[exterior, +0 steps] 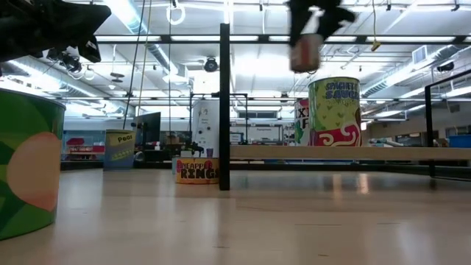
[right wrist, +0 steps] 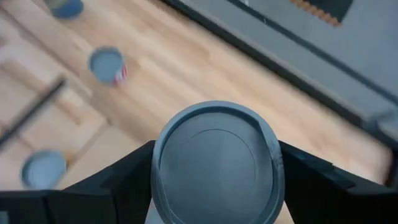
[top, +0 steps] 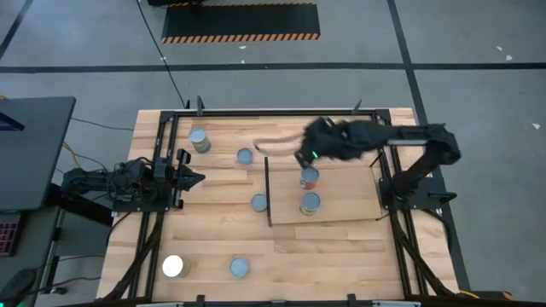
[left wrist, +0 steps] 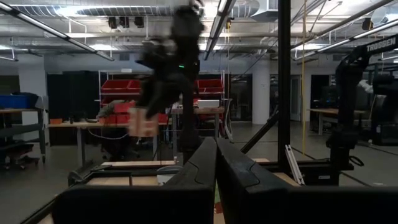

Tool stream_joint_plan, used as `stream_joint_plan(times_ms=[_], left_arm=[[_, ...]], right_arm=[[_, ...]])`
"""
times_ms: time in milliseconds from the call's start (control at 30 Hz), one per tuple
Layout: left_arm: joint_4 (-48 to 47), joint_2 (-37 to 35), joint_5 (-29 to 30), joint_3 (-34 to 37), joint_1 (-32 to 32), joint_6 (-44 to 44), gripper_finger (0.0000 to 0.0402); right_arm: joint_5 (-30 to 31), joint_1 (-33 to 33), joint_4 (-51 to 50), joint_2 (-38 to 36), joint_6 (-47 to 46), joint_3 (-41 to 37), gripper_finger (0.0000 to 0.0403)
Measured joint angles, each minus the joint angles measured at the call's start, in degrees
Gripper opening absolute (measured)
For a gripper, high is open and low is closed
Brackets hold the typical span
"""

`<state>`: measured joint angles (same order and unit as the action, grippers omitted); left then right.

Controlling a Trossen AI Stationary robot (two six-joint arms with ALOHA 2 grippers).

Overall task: Pick and place cans onto a shelf
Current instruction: Put the red can on the shelf aligned with the light red can

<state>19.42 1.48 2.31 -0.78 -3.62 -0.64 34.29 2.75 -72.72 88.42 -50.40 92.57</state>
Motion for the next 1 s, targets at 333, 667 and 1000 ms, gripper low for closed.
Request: stream_joint_plan(times_ms=[333,667,1000], left_arm=[[0.0,0.0,-0.02,0.0,0.0,0.0,0.0011],[0.0,0.01,-0.01,0.0,0.01,0.0,0.0011],[0.0,0.0,0.0,0.02,0.0,0.0,0.0011]], right_arm=[[0.17,14.83,-5.79,-10.9,-24.25,-19.44,0.0296],[2.08,18.52,-0.38,-12.9,-37.08,-35.67,0.0298],[4.37,17.68,11.21,-11.12,-45.74,-42.74,0.0297]])
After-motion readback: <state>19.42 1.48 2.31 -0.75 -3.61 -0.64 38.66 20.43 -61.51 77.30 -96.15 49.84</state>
